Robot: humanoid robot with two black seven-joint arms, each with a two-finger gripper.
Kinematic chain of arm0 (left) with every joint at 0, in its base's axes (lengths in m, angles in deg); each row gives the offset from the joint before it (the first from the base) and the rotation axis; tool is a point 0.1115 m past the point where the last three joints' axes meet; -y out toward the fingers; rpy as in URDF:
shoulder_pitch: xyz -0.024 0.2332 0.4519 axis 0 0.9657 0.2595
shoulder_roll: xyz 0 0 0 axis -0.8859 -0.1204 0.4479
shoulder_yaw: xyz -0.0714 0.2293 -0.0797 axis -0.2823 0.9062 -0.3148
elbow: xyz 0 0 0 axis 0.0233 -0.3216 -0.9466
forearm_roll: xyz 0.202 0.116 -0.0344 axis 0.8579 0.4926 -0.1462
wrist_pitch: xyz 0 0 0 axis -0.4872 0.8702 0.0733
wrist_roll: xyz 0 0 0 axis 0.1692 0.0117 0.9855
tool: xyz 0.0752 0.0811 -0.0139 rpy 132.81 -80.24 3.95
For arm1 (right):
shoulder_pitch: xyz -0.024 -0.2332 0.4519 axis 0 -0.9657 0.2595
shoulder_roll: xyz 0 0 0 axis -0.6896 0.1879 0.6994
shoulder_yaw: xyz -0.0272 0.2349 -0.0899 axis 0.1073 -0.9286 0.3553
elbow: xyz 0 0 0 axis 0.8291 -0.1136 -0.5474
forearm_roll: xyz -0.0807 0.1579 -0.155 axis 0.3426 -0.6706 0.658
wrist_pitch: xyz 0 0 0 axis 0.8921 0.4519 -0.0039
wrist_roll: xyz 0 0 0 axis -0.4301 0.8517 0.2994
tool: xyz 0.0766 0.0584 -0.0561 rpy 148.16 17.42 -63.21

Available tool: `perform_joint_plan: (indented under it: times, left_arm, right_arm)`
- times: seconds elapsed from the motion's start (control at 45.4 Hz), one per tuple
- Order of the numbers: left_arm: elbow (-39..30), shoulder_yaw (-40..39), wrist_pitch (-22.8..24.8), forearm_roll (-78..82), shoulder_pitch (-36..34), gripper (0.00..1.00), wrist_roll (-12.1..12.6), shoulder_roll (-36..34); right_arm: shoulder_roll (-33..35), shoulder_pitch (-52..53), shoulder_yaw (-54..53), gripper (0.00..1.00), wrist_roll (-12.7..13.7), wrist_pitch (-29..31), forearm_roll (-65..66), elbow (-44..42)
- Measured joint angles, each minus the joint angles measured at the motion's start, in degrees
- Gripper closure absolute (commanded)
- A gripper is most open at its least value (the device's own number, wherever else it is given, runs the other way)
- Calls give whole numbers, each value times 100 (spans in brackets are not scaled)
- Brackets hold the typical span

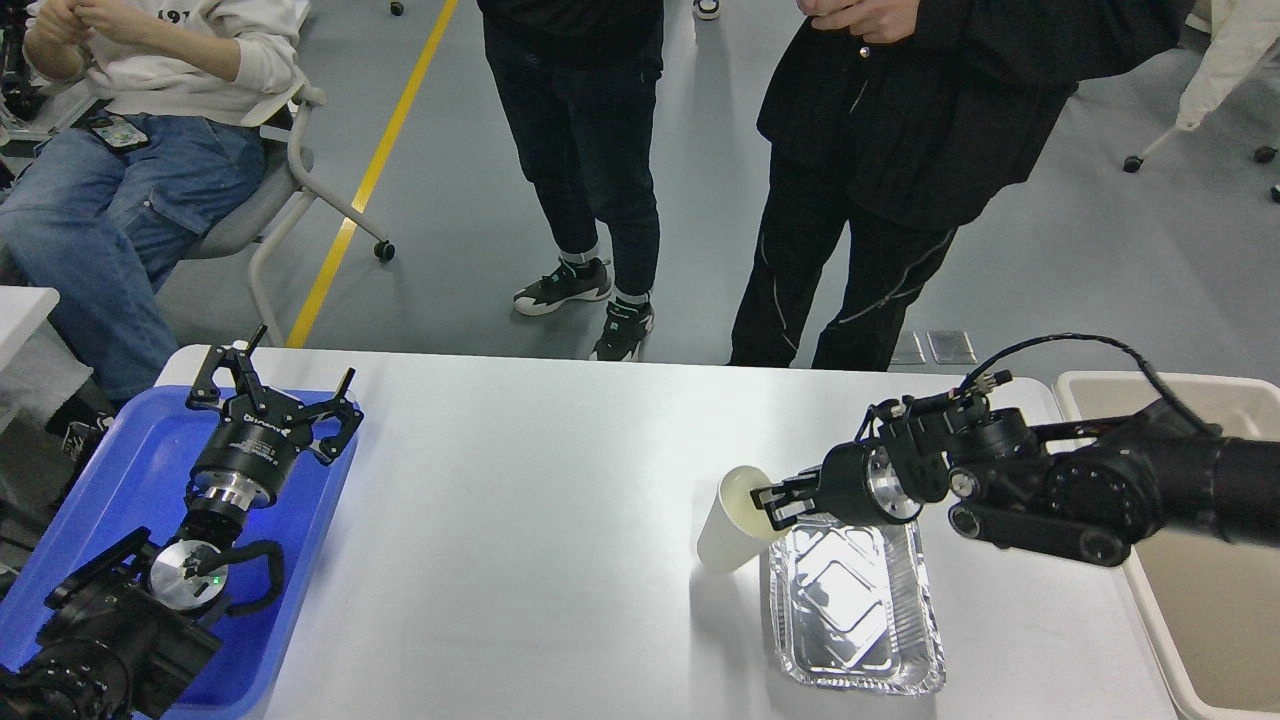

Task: Tidy desktop
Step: 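Close the right gripper on the cup and lift it up, then carry the cup with the right gripper toward the standing person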

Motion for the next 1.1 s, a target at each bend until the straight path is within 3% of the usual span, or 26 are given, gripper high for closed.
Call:
perform_joint_plan:
  times: [0.55, 1.1]
  left_arm:
    - [1, 0, 0, 1, 1, 0, 0, -1]
    - [1, 0, 0, 1, 1, 0, 0, 0]
  right_arm:
    - [1423, 1881, 15, 100, 49, 958, -486, 1112]
    - [1842, 2790, 23, 100, 152, 1583, -603, 1253]
